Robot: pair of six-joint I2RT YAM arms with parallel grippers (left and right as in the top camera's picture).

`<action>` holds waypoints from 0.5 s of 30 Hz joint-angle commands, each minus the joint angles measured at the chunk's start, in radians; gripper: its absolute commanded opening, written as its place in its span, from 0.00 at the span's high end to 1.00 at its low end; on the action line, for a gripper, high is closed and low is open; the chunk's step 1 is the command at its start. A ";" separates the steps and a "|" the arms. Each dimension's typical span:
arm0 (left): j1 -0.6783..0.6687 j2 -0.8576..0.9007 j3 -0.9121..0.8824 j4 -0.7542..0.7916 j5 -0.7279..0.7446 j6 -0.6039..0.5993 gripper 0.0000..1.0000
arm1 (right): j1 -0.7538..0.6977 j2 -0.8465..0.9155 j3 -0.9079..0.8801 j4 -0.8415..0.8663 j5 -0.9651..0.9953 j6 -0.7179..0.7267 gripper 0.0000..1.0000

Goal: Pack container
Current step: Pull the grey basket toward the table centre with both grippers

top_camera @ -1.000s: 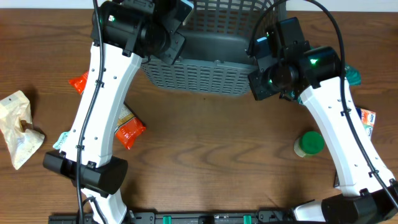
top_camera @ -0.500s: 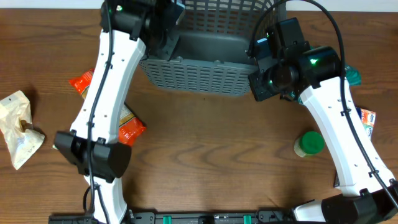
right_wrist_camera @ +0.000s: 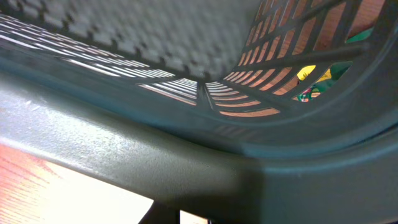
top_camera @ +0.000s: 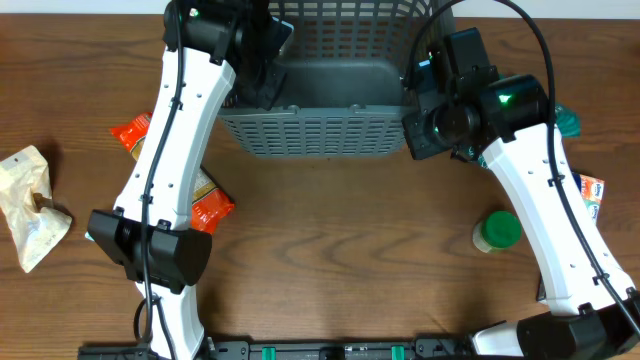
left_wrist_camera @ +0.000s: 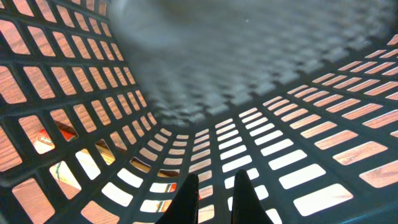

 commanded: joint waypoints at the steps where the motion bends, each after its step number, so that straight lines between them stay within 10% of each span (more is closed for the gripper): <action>1: 0.001 -0.008 -0.004 0.022 -0.011 -0.008 0.94 | -0.010 -0.001 0.014 -0.002 0.012 0.014 0.99; 13: 0.001 -0.045 -0.003 0.093 -0.018 -0.008 0.69 | -0.008 -0.154 0.014 -0.064 -0.051 0.127 0.95; 15: 0.001 -0.074 -0.003 0.115 -0.040 -0.008 0.62 | -0.008 -0.188 0.015 -0.102 -0.050 0.170 0.81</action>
